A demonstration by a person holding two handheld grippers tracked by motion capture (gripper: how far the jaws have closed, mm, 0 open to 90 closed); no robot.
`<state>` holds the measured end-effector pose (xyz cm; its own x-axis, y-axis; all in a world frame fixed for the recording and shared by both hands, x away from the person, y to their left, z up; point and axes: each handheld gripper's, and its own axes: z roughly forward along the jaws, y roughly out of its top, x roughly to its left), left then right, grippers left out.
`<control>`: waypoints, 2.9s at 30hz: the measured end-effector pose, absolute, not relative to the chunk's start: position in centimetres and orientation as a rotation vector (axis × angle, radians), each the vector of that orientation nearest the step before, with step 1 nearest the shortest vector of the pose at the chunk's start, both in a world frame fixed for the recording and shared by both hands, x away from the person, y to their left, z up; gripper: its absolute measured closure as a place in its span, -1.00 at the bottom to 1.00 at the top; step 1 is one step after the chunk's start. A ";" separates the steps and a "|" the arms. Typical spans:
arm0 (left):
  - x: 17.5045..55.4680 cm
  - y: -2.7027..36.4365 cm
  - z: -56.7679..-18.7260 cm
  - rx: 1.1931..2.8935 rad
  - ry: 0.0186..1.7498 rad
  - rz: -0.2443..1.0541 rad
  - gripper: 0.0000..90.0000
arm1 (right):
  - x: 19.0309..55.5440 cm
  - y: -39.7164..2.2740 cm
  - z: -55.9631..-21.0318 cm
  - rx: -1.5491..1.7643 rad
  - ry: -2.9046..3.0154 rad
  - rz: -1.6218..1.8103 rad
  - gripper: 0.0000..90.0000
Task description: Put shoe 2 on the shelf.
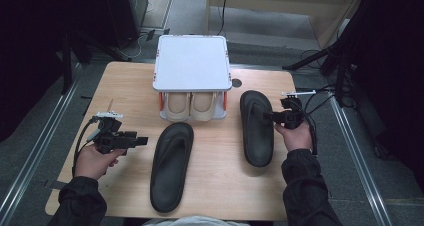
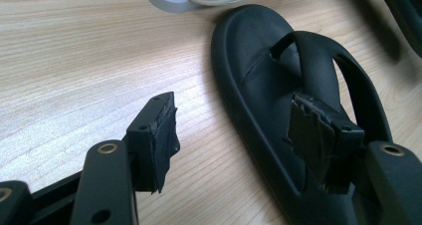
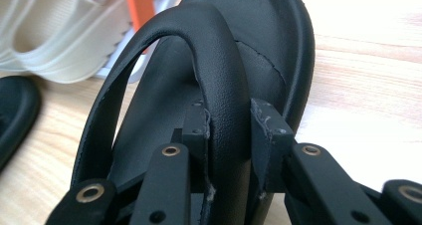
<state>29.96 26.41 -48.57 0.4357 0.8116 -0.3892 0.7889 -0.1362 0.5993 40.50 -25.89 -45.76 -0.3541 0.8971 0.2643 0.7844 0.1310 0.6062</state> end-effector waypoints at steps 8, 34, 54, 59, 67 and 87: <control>30.0 26.2 -48.5 1.924 1.336 0.032 -0.14 | 38.9 -25.0 -45.4 1.641 2.267 1.034 0.60; 30.8 25.5 -48.4 1.962 1.237 0.013 0.61 | 34.2 -20.5 -45.6 1.520 2.417 1.029 0.59; 33.2 23.6 -50.5 2.089 1.150 0.006 0.99 | 32.0 -17.3 -47.6 1.475 2.531 1.013 0.59; 33.6 23.1 -50.9 2.117 1.147 0.003 0.99 | 32.2 -16.5 -48.4 1.474 2.558 1.009 0.59; 33.8 22.8 -51.2 2.146 1.147 -0.013 0.99 | 32.2 -15.1 -49.3 1.445 2.585 1.002 0.59; 33.4 21.8 -51.4 2.169 1.123 -0.082 0.99 | 32.4 -14.4 -49.9 1.440 2.586 1.038 0.58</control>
<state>33.38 21.82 -51.40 0.6249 0.6990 -0.3476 0.7420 -0.3935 0.5428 32.45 -14.36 -49.89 -0.5786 0.7586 0.2997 0.7552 0.3595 0.5481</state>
